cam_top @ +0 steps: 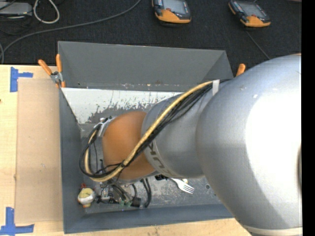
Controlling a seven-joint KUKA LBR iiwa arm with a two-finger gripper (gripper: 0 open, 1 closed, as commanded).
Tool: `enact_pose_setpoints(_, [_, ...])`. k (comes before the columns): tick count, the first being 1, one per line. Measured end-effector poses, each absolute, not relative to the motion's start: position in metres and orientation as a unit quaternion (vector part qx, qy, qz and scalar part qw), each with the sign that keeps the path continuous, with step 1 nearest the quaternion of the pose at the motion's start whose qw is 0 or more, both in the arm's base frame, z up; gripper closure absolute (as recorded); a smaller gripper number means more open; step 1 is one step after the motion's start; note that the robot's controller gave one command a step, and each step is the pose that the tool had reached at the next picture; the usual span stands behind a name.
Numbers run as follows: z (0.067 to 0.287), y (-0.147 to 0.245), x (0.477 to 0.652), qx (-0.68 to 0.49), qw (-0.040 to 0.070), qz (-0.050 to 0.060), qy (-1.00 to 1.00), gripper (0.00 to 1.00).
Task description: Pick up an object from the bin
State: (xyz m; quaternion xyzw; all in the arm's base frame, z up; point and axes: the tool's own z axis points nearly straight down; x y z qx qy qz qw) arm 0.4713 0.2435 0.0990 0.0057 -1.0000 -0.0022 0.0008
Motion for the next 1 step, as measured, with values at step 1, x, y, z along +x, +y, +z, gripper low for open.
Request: enact_pose_setpoints(1, [0.1229, 0.2421, 0.4689, 0.005, 0.006, 0.000, -1.000, 1.00])
